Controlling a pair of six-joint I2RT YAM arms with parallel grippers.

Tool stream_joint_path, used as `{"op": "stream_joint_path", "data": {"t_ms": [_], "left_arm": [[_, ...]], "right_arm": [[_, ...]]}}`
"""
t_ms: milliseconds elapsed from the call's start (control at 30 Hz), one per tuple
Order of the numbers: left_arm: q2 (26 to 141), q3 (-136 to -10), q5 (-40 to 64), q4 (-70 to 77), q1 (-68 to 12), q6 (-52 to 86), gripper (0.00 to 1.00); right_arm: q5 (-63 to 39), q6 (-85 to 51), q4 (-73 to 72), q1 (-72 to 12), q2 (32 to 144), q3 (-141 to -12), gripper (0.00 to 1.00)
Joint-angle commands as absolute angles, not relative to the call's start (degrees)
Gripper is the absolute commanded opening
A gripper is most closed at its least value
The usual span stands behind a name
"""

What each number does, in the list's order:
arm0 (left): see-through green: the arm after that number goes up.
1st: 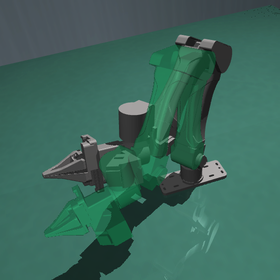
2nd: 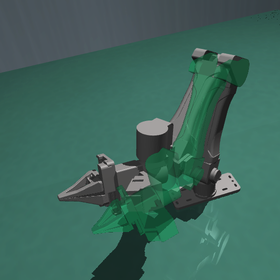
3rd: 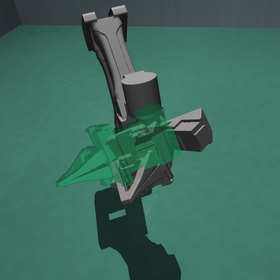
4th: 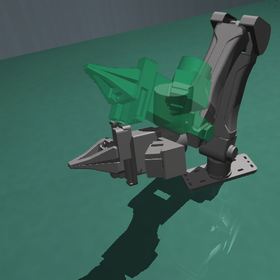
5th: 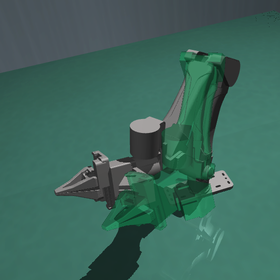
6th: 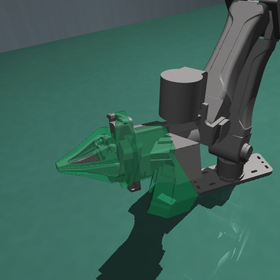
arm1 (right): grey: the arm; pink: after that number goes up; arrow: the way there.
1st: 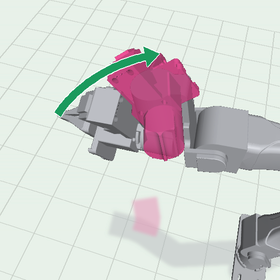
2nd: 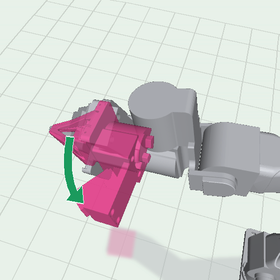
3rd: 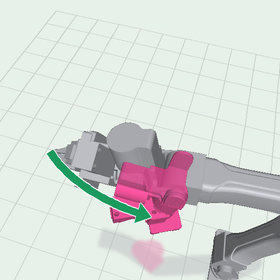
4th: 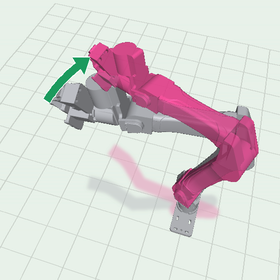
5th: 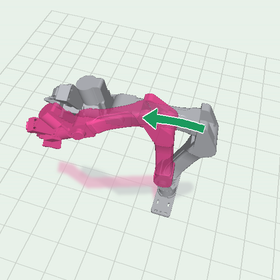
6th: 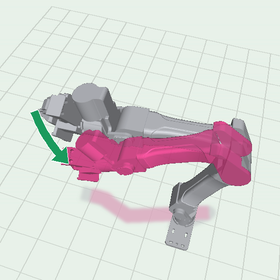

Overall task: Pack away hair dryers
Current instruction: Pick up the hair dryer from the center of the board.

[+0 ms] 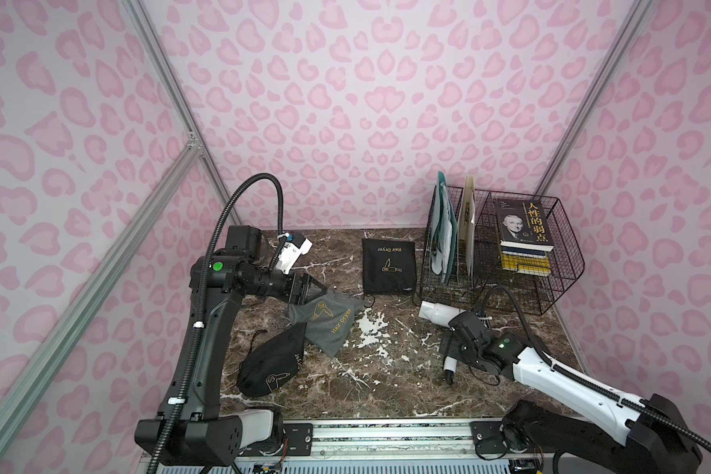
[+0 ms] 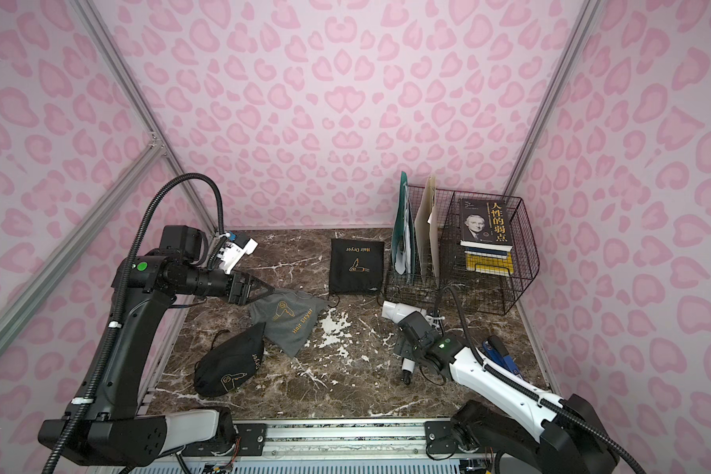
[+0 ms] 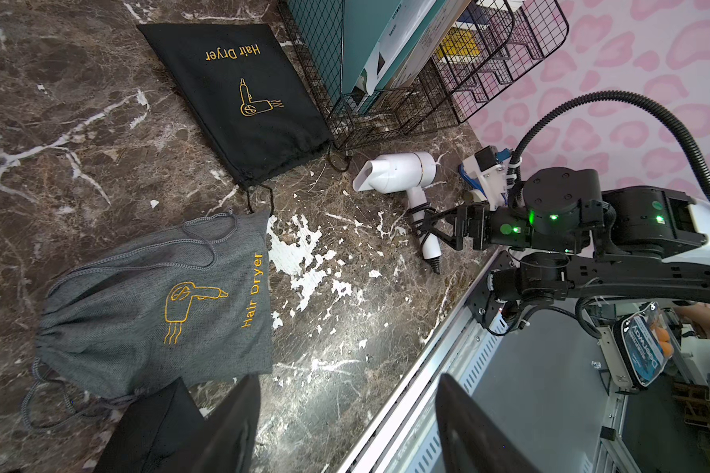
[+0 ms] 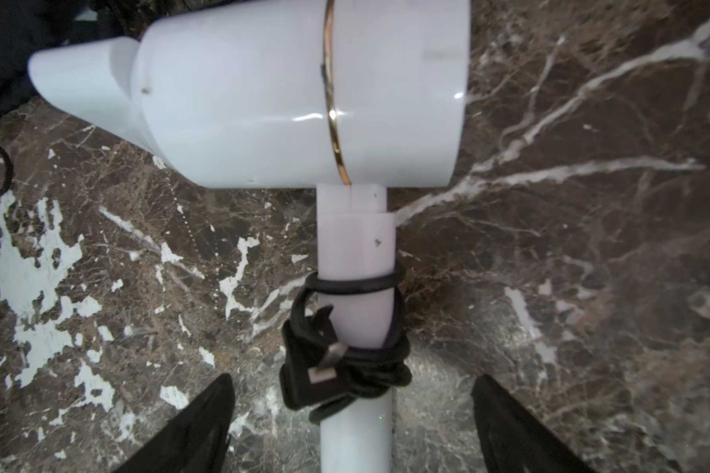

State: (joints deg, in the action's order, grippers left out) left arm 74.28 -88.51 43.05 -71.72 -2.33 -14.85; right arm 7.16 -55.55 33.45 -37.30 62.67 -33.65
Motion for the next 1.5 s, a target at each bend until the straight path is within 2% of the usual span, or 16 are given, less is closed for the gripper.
{"op": "stream_joint_path", "data": {"t_ms": [0, 133, 300, 400, 600, 800, 1100, 1200, 1467], "left_arm": [[74.0, -88.2, 43.8, -70.5, -2.3, -15.2, 0.70], [73.5, -88.1, 43.2, -70.7, -2.3, -15.5, 0.70], [72.5, -87.6, 42.1, -71.1, -2.3, -16.4, 0.70], [71.6, -86.9, 41.7, -71.5, -2.3, -16.9, 0.70], [71.1, -86.1, 41.9, -71.5, -2.2, -16.6, 0.70], [70.9, -86.4, 42.7, -71.5, -2.2, -16.1, 0.70], [71.8, -88.9, 43.8, -72.0, -2.3, -15.5, 0.69], [72.7, -91.6, 43.3, -72.6, -2.3, -15.5, 0.69], [75.8, -101.1, 43.3, -75.7, -2.3, -16.6, 0.71]], "right_arm": [[7.4, -54.2, 32.3, -37.0, 65.7, -34.8, 0.89], [5.8, -53.1, 32.8, -36.7, 71.4, -36.5, 0.87], [4.9, -51.9, 30.3, -36.8, 76.3, -36.1, 0.77], [5.7, -52.0, 30.4, -36.7, 77.5, -35.6, 0.75], [5.6, -52.4, 28.6, -36.6, 76.9, -34.3, 0.57], [6.1, -51.9, 27.9, -36.4, 77.9, -33.4, 0.45], [4.2, -50.4, 25.7, -37.6, 71.7, -30.3, 0.09], [3.6, -47.9, 23.7, -40.4, 69.1, -31.0, 0.00], [9.8, -42.9, 23.3, -48.7, 70.1, -38.2, 0.00]]}}
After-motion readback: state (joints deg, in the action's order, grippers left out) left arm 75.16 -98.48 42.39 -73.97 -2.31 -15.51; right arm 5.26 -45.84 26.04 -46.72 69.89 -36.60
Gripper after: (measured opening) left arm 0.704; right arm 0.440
